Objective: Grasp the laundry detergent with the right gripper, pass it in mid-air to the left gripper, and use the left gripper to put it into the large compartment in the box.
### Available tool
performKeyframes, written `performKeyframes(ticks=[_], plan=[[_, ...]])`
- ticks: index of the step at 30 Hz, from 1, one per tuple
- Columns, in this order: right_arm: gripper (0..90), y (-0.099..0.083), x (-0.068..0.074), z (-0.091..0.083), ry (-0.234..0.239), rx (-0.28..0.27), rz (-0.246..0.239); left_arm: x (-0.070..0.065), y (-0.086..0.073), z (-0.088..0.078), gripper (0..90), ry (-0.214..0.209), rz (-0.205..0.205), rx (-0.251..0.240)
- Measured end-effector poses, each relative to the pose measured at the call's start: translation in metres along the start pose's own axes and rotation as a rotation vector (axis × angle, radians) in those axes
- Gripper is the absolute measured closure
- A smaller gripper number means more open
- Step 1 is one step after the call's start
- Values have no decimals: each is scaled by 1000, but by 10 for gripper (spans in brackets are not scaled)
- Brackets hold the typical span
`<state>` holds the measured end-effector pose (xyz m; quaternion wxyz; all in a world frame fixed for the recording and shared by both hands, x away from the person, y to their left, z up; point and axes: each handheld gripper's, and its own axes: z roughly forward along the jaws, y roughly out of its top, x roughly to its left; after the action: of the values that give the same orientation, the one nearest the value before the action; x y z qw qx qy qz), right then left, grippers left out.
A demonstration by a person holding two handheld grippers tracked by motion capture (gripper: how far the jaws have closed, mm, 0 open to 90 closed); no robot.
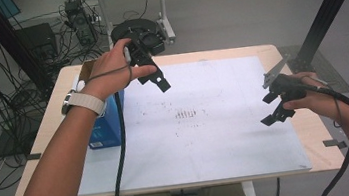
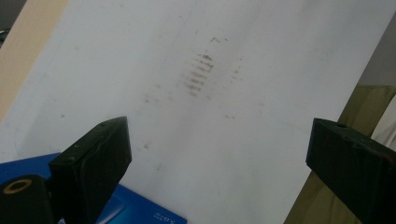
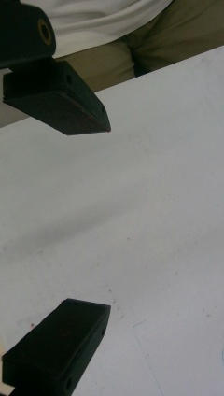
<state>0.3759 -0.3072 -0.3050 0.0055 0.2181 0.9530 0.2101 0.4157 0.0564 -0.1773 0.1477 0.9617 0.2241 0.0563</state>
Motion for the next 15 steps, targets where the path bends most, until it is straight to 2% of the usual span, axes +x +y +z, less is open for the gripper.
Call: performKeyframes(ticks=[4, 9, 15], plan=[[110, -2, 0, 0, -1, -4, 3, -5, 2, 8, 73, 1, 27, 23], [110, -2, 0, 2, 4, 0, 7, -9, 4, 16, 74, -2, 50, 28], [109, -3, 1, 2, 4, -1, 8, -10, 5, 26, 74, -8, 61, 40]])
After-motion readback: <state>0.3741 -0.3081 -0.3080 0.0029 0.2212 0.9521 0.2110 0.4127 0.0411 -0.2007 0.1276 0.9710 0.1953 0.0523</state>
